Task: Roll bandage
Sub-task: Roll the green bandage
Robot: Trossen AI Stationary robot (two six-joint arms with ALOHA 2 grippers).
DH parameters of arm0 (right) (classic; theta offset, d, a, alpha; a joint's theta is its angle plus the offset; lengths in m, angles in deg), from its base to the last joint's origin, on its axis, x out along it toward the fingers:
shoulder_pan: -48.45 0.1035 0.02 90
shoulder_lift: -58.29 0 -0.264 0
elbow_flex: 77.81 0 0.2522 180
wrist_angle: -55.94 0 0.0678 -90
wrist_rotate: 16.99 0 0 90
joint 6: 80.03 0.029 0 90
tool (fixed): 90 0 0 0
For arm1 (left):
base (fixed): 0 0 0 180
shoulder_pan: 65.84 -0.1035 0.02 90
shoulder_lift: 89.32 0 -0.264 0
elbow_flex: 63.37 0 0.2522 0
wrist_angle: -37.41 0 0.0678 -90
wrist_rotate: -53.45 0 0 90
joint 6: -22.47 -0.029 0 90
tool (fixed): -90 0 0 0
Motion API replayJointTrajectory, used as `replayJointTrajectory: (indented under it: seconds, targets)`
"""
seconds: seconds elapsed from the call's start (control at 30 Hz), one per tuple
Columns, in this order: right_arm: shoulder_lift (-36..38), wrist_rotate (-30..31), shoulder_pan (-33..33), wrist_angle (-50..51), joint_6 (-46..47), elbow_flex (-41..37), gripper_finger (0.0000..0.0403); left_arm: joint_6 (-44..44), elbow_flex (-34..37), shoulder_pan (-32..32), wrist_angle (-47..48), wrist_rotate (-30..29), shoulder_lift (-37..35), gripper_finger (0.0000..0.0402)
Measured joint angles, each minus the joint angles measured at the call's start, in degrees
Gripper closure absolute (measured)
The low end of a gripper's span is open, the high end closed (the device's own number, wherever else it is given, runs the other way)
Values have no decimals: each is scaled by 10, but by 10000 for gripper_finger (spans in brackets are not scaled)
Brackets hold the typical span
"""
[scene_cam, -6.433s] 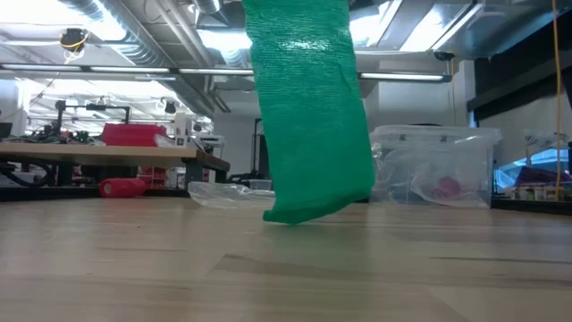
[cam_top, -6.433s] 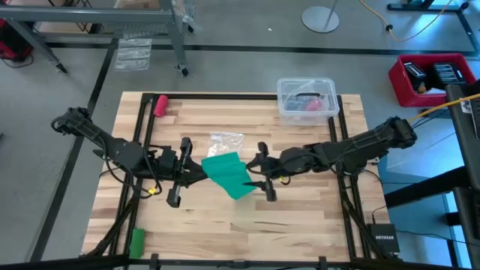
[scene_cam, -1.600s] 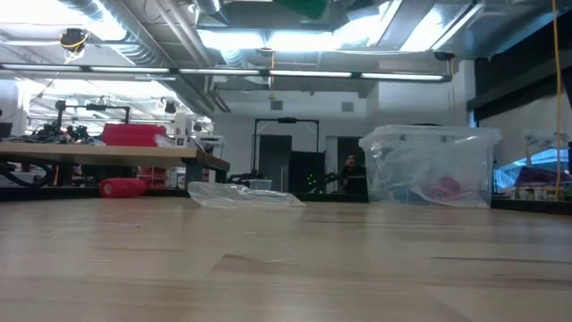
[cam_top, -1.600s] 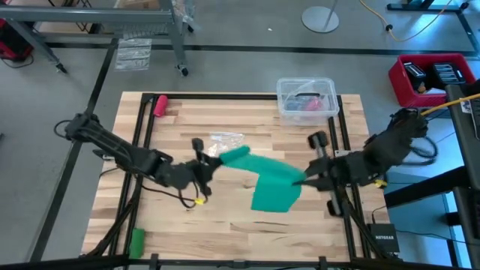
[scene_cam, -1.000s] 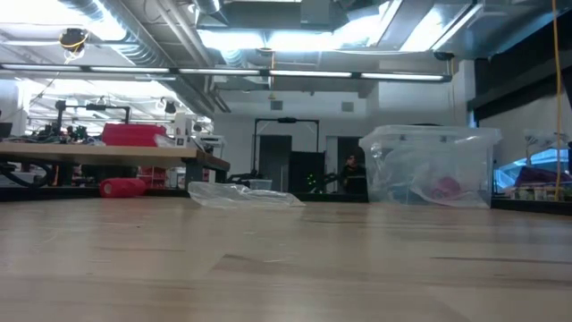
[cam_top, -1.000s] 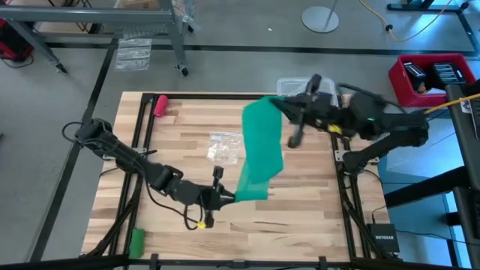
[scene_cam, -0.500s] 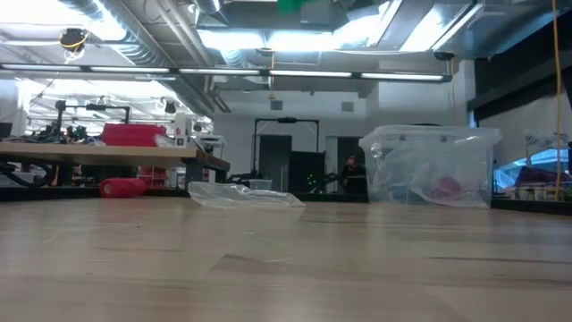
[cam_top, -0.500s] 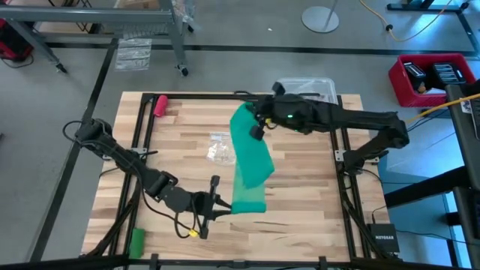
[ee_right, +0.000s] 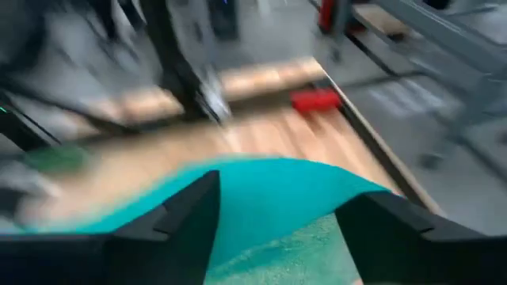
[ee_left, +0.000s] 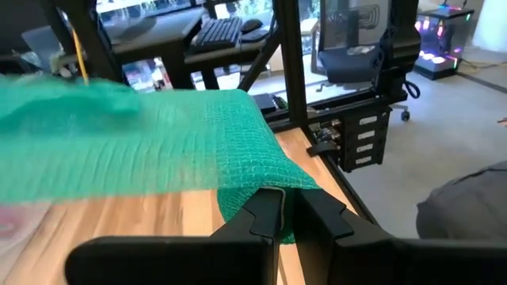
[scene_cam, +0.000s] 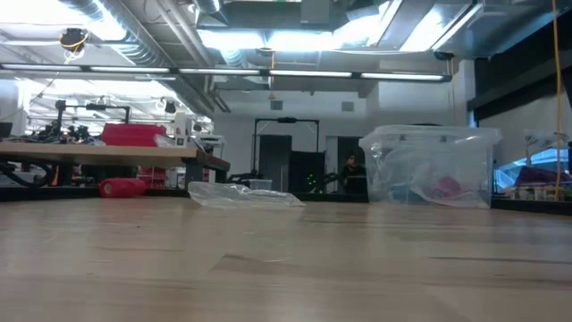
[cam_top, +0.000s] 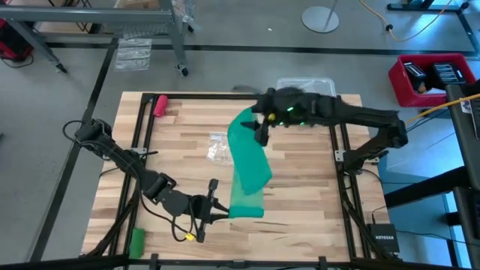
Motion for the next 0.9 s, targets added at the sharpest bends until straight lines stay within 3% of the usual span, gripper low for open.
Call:
replayJointTrajectory:
  seconds: [0.17, 0.43, 0.67, 0.9]
  targets:
    - [11, -10, -20, -15, 108, 42, 139, 17, 0, -5, 30, 0, 0, 384]
    - [2, 79, -108, 36, 124, 28, 138, 30, 0, -4, 56, 4, 4, 384]
    - [-37, -44, -182, 92, 180, -21, 138, 32, 0, -3, 61, 2, 4, 384]
    - [-36, -85, -187, 93, 139, -6, 138, 47, 0, -2, 54, 5, 4, 384]
